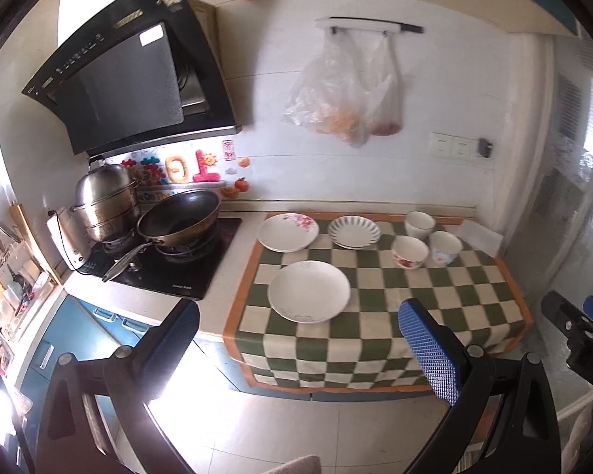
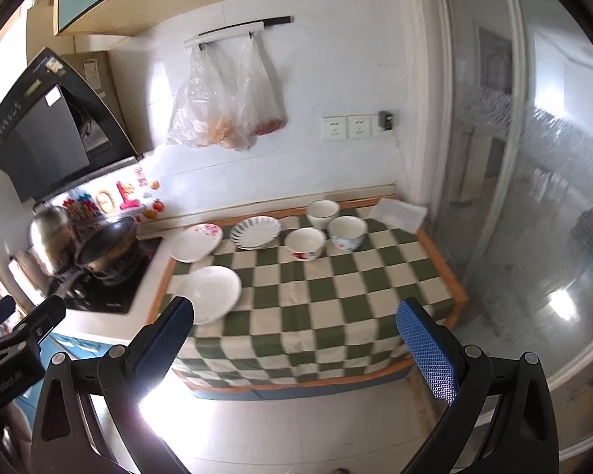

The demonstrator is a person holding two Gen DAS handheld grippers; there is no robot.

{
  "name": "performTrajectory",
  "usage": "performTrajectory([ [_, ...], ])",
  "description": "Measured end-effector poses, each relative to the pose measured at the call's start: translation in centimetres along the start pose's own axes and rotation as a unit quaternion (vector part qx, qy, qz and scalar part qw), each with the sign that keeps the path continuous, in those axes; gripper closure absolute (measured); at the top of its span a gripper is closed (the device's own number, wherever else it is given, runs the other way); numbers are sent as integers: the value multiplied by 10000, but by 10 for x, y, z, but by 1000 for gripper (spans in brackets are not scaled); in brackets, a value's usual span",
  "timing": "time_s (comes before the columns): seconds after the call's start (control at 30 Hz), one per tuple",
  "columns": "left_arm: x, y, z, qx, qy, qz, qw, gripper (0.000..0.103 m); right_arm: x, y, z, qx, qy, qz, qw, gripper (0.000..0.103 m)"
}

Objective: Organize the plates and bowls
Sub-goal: 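Reach both grippers to the grey-swirl white plate and close on its rim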

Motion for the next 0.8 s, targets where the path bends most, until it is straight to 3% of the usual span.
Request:
performTrajectory([
  [0.23,42,18,-96,758,-265,-45,9968,0,32,32,-117,851,-312,-88,9958,0],
  [0.43,56,44,-184,1570,-163,246,9872,0,57,59,-237,1655,-453,-110,9851,1],
  [0.63,69,63,-289,2217,-375,539,9729,0,75,82,-368,2447,-730,-221,9666,5],
  [0.8,70,91,-379,3026,-343,821,9489,0,92,108,-477,3179,-902,-93,9438,14],
])
Point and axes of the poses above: each gripper's, at about its wrist camera, not at the fingertips, and z roughly against the way its jaws point, x to its left, y to its underside, the point moved 9 cm from there along -z, roughly the way its jaws point, and after that the axes turned 4 degrees about -x, right-handed, at the moved point
